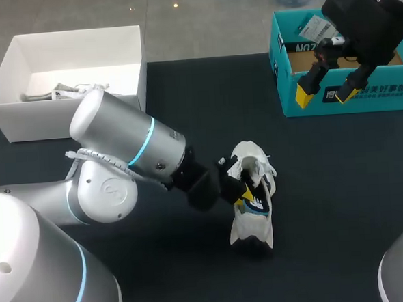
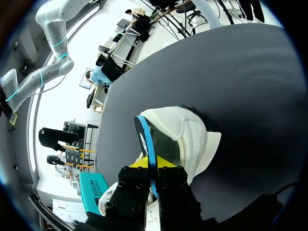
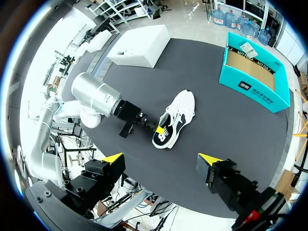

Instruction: Take the shoe out of the shoebox, open the shoe tongue, remove and reinsert the insole, then place the shoe into the shoebox

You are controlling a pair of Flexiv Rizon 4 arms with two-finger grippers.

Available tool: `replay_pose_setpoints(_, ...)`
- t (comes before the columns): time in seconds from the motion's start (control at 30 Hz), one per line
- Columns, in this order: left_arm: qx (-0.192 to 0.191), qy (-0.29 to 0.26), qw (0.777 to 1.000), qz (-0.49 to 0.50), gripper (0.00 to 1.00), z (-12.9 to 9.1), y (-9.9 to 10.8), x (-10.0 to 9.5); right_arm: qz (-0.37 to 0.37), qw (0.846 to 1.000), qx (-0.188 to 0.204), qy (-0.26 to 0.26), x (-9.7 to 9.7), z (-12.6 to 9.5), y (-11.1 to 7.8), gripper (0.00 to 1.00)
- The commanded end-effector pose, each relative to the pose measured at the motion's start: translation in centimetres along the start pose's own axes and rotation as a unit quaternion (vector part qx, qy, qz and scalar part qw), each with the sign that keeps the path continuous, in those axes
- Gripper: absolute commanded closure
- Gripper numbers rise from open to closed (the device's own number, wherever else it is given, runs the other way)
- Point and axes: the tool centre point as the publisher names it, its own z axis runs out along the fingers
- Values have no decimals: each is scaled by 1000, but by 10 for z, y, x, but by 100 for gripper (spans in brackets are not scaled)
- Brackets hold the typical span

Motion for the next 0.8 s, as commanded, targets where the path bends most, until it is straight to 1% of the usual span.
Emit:
replay_pose_setpoints(0.03, -4, 5, 1000, 1, 100, 9, 16, -1, 0, 1000, 2, 0, 0, 1, 3, 0)
replay_pose_setpoints(0.13, -8, 6, 1000, -3, 100, 10, 21, 1, 0, 1000, 2, 0, 0, 1, 3, 0)
replay_pose_setpoints(0.37, -10, -1, 1000, -14, 100, 1, 16, 0, 0, 1000, 2, 0, 0, 1, 3, 0)
replay_pose_setpoints(0.4, -11, -3, 1000, -16, 86, -1, 16, -1, 0, 1000, 2, 0, 0, 1, 3, 0)
replay_pose_setpoints(0.43, -11, -4, 1000, -17, 68, -4, 14, -2, 0, 1000, 2, 0, 0, 1, 3, 0)
replay_pose_setpoints(0.53, -11, -10, 1000, -19, 58, -9, 10, -5, 0, 1000, 2, 0, 0, 1, 3, 0)
replay_pose_setpoints(0.63, -10, -14, 1000, -17, 59, -14, 4, -8, 0, 1000, 2, 0, 0, 1, 3, 0)
replay_pose_setpoints(0.73, -6, -16, 1000, -16, 64, -14, -2, -8, 0, 1000, 2, 0, 0, 1, 3, 0)
replay_pose_setpoints(0.8, -4, -16, 1000, -15, 69, -11, -5, -7, 0, 1000, 2, 0, 0, 1, 3, 0)
